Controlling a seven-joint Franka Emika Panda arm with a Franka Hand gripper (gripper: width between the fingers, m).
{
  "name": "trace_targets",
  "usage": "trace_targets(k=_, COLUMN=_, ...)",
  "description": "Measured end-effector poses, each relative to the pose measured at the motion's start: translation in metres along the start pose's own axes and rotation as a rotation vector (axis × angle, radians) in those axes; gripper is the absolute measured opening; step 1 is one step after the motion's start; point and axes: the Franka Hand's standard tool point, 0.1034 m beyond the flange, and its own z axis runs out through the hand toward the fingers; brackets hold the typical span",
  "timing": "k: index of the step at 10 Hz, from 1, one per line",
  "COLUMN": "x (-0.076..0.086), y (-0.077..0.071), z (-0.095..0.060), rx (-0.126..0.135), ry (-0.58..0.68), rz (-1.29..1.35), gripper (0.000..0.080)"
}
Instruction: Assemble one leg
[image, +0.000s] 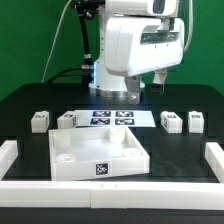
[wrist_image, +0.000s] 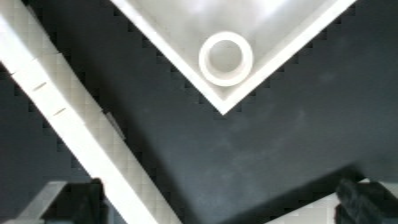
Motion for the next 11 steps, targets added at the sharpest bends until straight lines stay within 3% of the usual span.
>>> trace_targets(k=2, x=-0.001, y=0.000, z=0.001, rx=-0.007, ry=0.002, rz=-0.037, gripper=0.0650)
trace_targets(k=3, x=-0.007, y=-0.004, z=0.009, rx=-0.030, ry=0.015, rz=-0.196, gripper=0.0650)
trace_targets(k=5, x=-0.027, y=-0.016, z=0.025, rx=-0.003, ry=-0.007, rz=-0.420, gripper=0.0650)
trace_targets(k=7, x=-0.035, y=-0.017, z=0.027, rx=0.004, ry=-0.013, rz=-0.496, gripper=0.0650)
trace_targets(k=11, x=-0.035, y=-0.017, z=0.028, rx=0.006, ry=-0.013, rz=-0.489, gripper=0.0650)
